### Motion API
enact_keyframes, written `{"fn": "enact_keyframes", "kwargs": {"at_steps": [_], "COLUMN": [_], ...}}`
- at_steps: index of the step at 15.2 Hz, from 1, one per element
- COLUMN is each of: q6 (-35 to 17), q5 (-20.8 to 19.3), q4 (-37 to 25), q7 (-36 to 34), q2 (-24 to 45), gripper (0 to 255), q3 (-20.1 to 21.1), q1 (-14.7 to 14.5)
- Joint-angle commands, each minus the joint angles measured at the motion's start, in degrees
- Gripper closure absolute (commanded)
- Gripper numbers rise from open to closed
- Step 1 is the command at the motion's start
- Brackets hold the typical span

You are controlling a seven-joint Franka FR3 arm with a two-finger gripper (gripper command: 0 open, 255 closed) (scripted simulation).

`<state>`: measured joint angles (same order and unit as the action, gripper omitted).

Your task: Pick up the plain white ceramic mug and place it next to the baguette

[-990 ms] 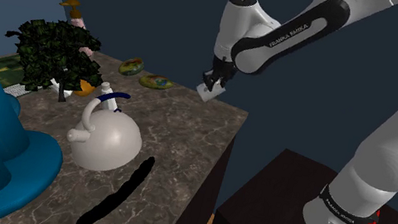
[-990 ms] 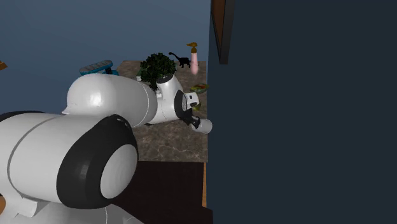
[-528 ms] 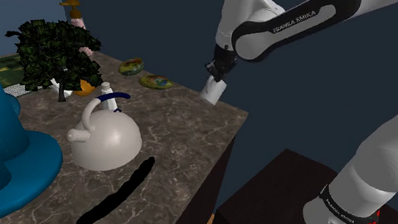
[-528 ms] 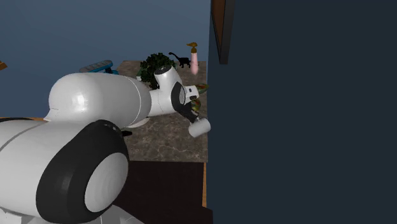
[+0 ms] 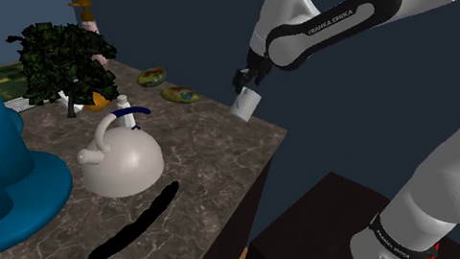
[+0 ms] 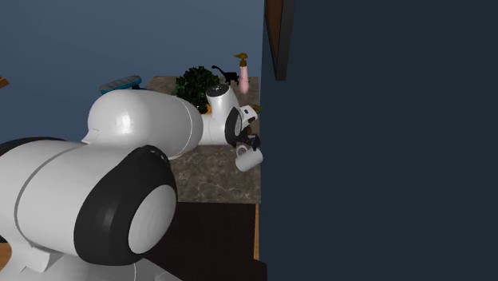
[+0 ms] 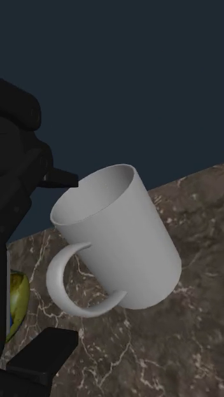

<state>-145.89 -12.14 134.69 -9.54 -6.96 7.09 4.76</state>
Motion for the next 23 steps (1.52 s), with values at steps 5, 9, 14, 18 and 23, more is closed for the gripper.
{"fn": "enact_keyframes", "kwargs": {"at_steps": [5, 9, 14, 18, 23], "q6": [-3.9, -3.9, -3.9, -3.9, -3.2], "q5": [-1.7, -1.7, -1.7, -1.7, -1.3], "q4": [-0.2, -0.2, -0.2, -0.2, -0.5], "q7": [-0.5, -0.5, -0.5, -0.5, -0.2], "q2": [4.1, 4.1, 4.1, 4.0, 3.6], "gripper": [0, 0, 255, 255, 255], "q3": [-0.2, -0.2, -0.2, -0.2, -0.2], "q1": [0.5, 0.5, 0.5, 0.5, 0.4]}}
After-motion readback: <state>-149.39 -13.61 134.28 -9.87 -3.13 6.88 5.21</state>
